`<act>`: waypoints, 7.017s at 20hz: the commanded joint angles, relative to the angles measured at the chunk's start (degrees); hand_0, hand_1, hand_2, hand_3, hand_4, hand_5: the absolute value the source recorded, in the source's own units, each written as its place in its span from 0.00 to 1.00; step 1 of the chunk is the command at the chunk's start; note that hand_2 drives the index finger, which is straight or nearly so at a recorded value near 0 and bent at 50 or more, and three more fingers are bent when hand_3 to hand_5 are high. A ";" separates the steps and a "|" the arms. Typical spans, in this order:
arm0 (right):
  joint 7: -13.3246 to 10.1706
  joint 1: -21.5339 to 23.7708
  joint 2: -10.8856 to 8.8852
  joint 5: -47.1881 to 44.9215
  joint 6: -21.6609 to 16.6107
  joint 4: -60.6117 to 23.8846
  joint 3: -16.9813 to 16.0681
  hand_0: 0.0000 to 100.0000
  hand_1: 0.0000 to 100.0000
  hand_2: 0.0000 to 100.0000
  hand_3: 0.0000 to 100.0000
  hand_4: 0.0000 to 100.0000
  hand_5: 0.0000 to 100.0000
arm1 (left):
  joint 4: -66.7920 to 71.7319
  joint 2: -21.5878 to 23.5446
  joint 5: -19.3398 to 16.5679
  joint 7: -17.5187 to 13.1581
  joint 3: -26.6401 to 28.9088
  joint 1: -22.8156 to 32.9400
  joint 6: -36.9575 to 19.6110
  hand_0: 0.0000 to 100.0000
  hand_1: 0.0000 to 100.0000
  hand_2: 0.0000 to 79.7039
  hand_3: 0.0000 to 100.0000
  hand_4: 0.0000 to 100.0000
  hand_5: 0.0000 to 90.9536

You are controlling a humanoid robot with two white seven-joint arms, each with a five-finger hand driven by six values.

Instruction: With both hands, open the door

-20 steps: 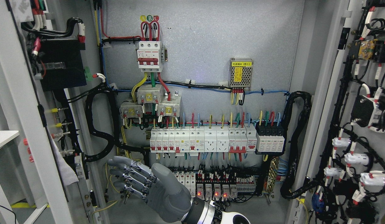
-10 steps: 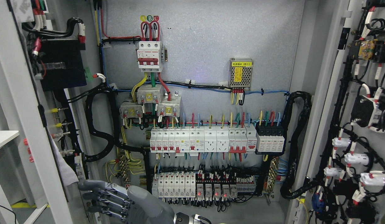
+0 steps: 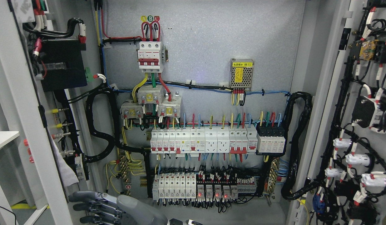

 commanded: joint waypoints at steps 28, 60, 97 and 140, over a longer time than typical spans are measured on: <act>-6.28 -6.64 -0.01 0.06 -0.35 2.90 10.59 0.22 0.00 0.00 0.00 0.00 0.00 | -1.32 1.06 -0.09 0.03 2.70 -1.14 0.02 0.30 0.00 0.03 0.03 0.04 0.00; -11.73 -17.19 -0.01 -6.01 -2.46 3.17 19.99 0.22 0.00 0.00 0.00 0.00 0.00 | -1.41 1.32 0.00 0.03 2.79 -1.23 0.02 0.30 0.00 0.03 0.03 0.04 0.00; -12.26 -25.36 -0.01 -10.49 -2.46 4.84 25.27 0.22 0.00 0.00 0.00 0.00 0.00 | -1.58 1.06 0.00 0.03 2.79 -1.32 0.02 0.30 0.00 0.04 0.03 0.04 0.00; -17.89 44.67 -16.61 17.90 -27.68 -6.59 -19.90 0.22 0.00 0.00 0.00 0.00 0.00 | -1.67 0.88 -0.09 0.03 2.70 -2.55 0.11 0.30 0.00 0.04 0.03 0.04 0.00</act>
